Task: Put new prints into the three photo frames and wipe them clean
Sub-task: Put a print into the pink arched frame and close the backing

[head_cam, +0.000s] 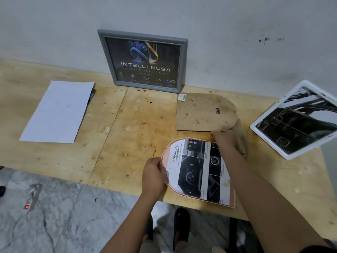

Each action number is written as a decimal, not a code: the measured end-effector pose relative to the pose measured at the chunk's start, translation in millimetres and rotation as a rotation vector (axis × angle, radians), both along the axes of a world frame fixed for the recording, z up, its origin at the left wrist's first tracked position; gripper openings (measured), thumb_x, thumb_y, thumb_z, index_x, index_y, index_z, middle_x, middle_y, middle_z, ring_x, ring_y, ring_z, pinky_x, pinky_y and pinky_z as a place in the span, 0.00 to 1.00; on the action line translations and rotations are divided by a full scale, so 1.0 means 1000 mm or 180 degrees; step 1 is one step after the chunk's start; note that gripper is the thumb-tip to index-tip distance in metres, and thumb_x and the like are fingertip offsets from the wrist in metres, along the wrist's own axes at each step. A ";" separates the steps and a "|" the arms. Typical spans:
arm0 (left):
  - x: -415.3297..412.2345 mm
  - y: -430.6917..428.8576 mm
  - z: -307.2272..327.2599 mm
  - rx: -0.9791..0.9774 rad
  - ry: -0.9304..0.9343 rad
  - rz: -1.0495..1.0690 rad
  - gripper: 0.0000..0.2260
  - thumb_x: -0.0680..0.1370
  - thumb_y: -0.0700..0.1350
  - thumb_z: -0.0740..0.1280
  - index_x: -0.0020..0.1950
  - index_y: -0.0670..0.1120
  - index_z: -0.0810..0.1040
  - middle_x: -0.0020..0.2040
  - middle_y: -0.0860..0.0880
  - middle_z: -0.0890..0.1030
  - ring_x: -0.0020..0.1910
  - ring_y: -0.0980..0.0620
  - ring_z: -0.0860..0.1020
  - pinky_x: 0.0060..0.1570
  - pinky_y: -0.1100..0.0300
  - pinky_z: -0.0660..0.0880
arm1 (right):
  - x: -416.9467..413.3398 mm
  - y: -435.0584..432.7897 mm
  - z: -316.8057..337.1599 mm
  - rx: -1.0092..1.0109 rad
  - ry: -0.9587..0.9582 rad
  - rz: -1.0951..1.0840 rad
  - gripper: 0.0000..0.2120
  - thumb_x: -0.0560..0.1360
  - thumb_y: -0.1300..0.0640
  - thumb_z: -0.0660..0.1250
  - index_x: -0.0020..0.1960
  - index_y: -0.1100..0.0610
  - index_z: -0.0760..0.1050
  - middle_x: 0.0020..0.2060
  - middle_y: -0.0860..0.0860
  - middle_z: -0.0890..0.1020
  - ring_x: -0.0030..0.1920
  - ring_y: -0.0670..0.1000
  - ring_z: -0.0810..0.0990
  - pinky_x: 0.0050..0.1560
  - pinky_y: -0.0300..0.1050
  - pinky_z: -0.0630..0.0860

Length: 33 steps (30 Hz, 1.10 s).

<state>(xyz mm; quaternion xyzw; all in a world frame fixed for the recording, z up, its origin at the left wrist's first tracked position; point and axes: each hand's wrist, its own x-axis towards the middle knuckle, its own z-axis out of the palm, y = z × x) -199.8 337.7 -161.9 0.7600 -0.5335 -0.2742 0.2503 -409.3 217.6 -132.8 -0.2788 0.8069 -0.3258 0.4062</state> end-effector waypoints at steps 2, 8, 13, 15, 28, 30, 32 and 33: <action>-0.001 0.000 0.000 0.0004 0.0001 -0.0008 0.09 0.78 0.39 0.62 0.55 0.41 0.79 0.50 0.45 0.78 0.40 0.53 0.70 0.40 0.64 0.64 | 0.001 0.018 -0.001 -0.0266 0.0505 0.0410 0.07 0.71 0.61 0.66 0.47 0.56 0.70 0.40 0.49 0.73 0.38 0.47 0.71 0.31 0.38 0.65; -0.004 0.001 0.002 -0.0033 -0.0071 -0.0170 0.11 0.78 0.40 0.61 0.60 0.44 0.75 0.55 0.46 0.73 0.51 0.50 0.71 0.45 0.64 0.65 | -0.011 0.063 -0.012 0.0011 0.1903 0.2424 0.21 0.72 0.41 0.67 0.61 0.50 0.72 0.59 0.48 0.74 0.60 0.52 0.71 0.64 0.55 0.67; -0.007 -0.002 0.003 -0.0161 -0.0742 -0.0913 0.19 0.70 0.32 0.67 0.60 0.42 0.73 0.59 0.45 0.72 0.55 0.48 0.66 0.47 0.63 0.64 | -0.015 0.074 -0.015 0.0237 0.2252 0.3027 0.38 0.69 0.33 0.64 0.73 0.47 0.57 0.71 0.46 0.61 0.71 0.50 0.59 0.69 0.58 0.57; -0.008 -0.003 0.003 -0.0095 -0.0948 -0.1147 0.22 0.71 0.33 0.66 0.65 0.43 0.71 0.62 0.46 0.71 0.58 0.49 0.65 0.52 0.62 0.65 | -0.016 0.073 -0.017 0.0242 0.2260 0.3035 0.37 0.69 0.34 0.65 0.73 0.48 0.58 0.71 0.46 0.61 0.72 0.49 0.58 0.70 0.57 0.55; -0.020 -0.003 -0.003 0.0043 -0.0107 -0.0511 0.27 0.71 0.49 0.73 0.66 0.43 0.69 0.57 0.46 0.71 0.58 0.48 0.66 0.54 0.59 0.64 | -0.004 0.079 -0.021 -0.0911 0.2279 0.2486 0.20 0.65 0.46 0.74 0.53 0.51 0.75 0.51 0.46 0.78 0.57 0.50 0.74 0.62 0.48 0.63; -0.021 -0.004 -0.003 0.0035 0.0065 -0.0332 0.27 0.69 0.46 0.75 0.65 0.42 0.70 0.55 0.46 0.72 0.57 0.47 0.67 0.52 0.61 0.63 | -0.002 0.080 -0.018 -0.0846 0.2224 0.2503 0.18 0.66 0.45 0.73 0.50 0.48 0.71 0.48 0.44 0.79 0.54 0.49 0.75 0.63 0.52 0.64; -0.022 -0.005 -0.004 0.0056 0.0195 -0.0280 0.28 0.69 0.48 0.75 0.65 0.43 0.70 0.55 0.46 0.71 0.57 0.48 0.67 0.53 0.62 0.62 | -0.001 0.079 -0.012 -0.0575 0.1999 0.2566 0.17 0.67 0.44 0.71 0.50 0.46 0.66 0.45 0.44 0.78 0.52 0.50 0.75 0.62 0.53 0.65; -0.022 -0.005 -0.004 0.0060 0.0292 -0.0213 0.28 0.68 0.49 0.75 0.64 0.43 0.70 0.56 0.47 0.70 0.58 0.49 0.66 0.55 0.62 0.63 | 0.000 0.078 -0.009 -0.0475 0.1860 0.2588 0.17 0.68 0.45 0.70 0.50 0.46 0.65 0.45 0.44 0.77 0.51 0.50 0.75 0.60 0.53 0.65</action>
